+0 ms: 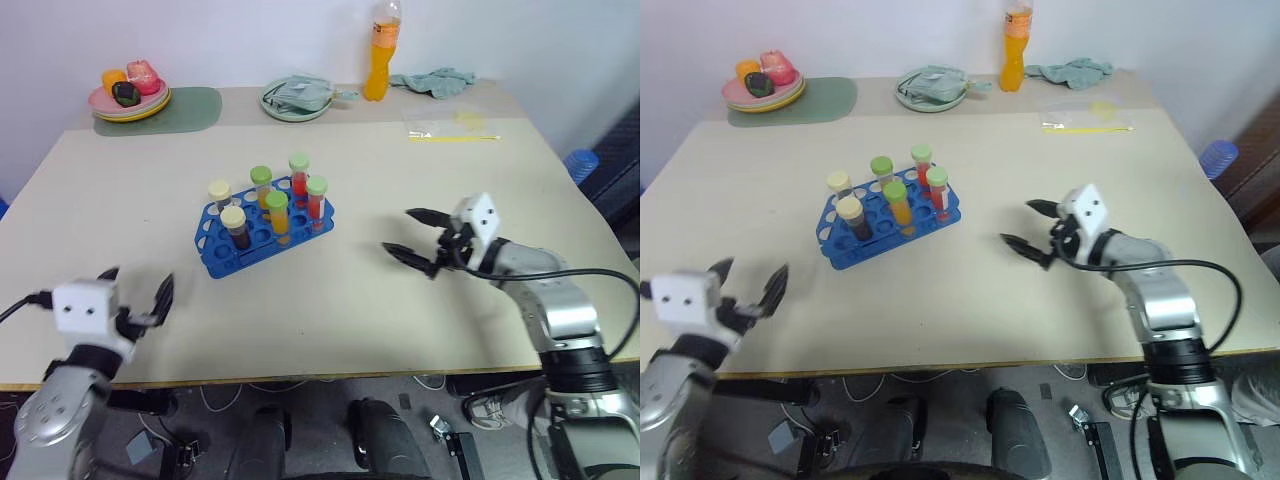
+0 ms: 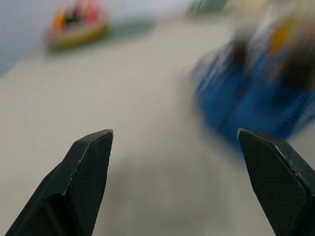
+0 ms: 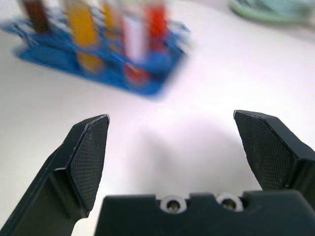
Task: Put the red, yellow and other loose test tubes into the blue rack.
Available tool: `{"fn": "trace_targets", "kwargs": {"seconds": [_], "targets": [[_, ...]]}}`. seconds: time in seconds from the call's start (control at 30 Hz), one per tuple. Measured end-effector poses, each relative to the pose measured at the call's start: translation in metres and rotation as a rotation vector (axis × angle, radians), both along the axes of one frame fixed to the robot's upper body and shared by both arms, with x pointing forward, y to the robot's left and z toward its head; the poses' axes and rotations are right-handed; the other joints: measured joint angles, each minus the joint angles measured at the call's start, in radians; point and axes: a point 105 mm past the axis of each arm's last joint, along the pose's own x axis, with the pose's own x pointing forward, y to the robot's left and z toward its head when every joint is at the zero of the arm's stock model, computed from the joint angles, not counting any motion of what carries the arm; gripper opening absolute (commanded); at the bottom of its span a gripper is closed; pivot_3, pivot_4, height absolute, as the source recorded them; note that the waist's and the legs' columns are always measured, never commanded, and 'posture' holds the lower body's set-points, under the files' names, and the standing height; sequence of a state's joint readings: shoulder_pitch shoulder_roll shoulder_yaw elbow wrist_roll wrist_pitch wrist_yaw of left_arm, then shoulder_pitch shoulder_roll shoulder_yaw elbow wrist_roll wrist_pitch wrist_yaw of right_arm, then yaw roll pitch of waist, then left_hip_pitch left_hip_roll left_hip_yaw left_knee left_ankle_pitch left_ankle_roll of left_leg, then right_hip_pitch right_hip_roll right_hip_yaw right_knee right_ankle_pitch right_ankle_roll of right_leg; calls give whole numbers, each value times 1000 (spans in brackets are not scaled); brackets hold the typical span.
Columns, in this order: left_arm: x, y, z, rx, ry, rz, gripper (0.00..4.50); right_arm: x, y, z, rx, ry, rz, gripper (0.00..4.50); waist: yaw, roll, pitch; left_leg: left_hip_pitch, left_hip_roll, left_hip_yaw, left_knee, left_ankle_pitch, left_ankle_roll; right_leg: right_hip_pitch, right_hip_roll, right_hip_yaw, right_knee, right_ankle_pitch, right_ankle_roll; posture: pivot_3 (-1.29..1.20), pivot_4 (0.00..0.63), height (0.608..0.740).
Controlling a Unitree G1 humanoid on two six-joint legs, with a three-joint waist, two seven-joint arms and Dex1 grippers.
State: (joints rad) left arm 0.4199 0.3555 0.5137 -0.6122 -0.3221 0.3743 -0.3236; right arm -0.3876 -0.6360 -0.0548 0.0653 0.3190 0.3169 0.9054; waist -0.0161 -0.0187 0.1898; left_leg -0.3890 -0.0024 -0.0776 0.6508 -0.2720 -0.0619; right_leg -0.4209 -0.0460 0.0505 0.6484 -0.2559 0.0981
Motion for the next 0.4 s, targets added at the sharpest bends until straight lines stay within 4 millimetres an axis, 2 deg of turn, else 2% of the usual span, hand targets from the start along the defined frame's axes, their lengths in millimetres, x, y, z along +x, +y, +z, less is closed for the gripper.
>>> {"fn": "trace_targets", "kwargs": {"seconds": [0.17,0.4], "targets": [[-4,3,0,2,0,5,4174,5,-12,-14,-3,33,-15,4500,-1,0,0,1,0,0,0,0,0,1,0,0,0,0,0,0,150,740],[-10,6,3,15,2,25,4174,8,-10,-12,1,6,-10,4500,-3,0,0,2,1,0,0,0,0,1,0,0,0,0,0,0,150,740]]}}
